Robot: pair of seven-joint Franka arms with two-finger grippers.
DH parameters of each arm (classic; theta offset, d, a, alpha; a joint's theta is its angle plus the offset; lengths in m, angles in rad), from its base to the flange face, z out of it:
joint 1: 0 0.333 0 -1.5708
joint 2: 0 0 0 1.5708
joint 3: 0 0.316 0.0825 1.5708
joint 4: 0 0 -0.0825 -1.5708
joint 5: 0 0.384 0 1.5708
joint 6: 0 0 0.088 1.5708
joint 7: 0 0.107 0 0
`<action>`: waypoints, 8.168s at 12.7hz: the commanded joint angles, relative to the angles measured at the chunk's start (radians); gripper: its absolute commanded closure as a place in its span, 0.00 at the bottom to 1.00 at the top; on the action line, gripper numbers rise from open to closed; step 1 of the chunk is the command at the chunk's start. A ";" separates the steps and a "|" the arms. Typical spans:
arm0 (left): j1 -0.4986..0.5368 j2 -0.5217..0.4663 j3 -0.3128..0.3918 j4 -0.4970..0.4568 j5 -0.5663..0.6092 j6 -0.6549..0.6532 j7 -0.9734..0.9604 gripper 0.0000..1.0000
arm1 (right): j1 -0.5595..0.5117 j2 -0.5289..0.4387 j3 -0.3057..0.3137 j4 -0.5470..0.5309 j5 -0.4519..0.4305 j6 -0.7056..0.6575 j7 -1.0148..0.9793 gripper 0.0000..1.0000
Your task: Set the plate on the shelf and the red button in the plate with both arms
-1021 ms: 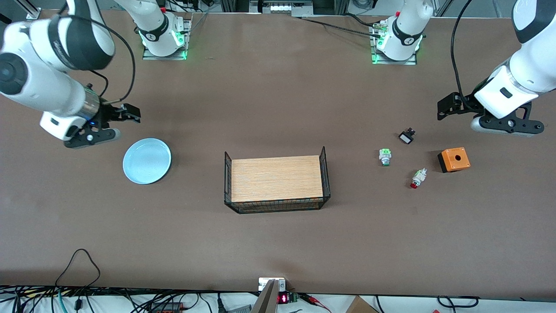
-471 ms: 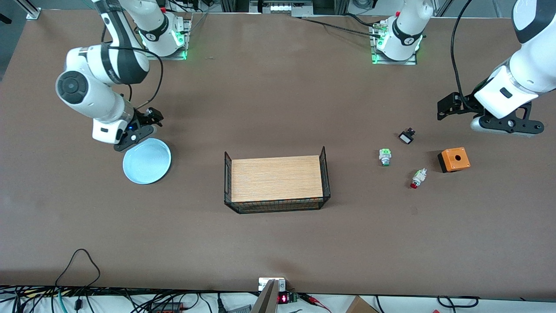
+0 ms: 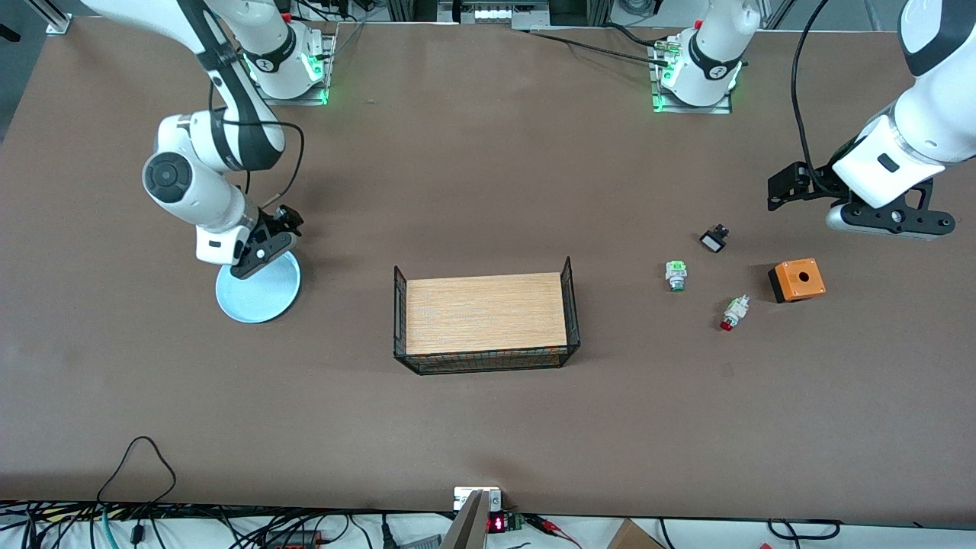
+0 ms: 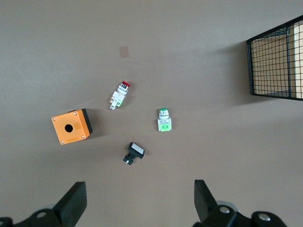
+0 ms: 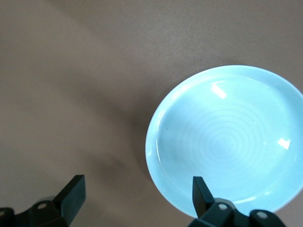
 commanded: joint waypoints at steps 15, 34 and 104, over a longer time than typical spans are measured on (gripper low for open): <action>-0.008 0.017 0.004 0.035 0.024 -0.023 0.019 0.00 | 0.009 0.118 -0.013 -0.019 -0.007 0.199 -0.114 0.73; -0.008 0.019 0.004 0.035 0.022 -0.025 0.019 0.00 | 0.087 -0.144 0.011 0.096 -0.009 0.077 -0.372 1.00; 0.094 0.574 0.004 -0.175 0.137 0.678 0.694 0.86 | -0.023 -0.311 -0.042 0.587 0.025 -0.795 0.568 0.00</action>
